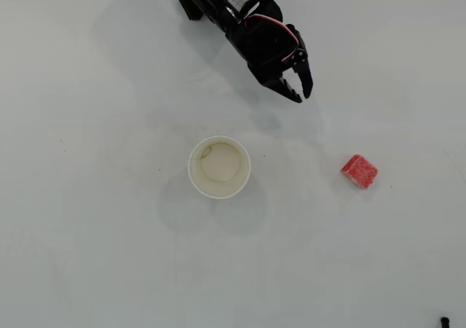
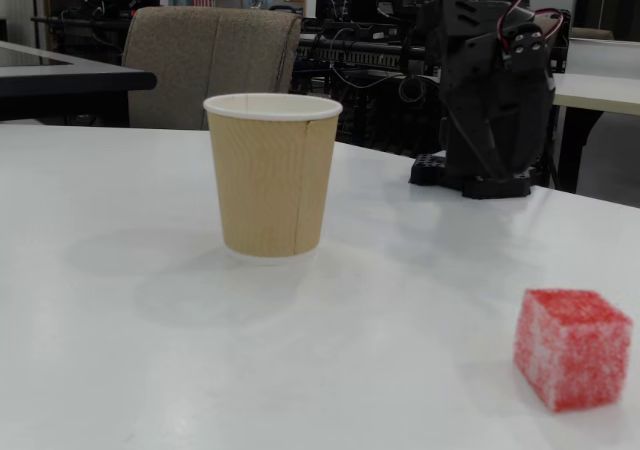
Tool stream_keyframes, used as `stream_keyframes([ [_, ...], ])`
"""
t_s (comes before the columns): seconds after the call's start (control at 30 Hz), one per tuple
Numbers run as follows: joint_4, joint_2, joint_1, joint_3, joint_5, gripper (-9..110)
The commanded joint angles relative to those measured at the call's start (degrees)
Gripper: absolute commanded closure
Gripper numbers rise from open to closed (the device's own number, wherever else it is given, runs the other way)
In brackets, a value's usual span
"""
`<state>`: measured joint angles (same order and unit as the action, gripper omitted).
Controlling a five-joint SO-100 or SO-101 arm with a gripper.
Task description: Grasp a red cube and put it in the cup.
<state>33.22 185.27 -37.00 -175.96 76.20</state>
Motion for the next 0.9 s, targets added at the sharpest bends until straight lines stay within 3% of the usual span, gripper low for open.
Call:
stream_keyframes([
  [0.0, -3.08, -1.67, -0.97, -3.25, 1.58, 101],
  [0.87, -4.57, -45.09, -3.25, 33.4, 4.39, 101],
])
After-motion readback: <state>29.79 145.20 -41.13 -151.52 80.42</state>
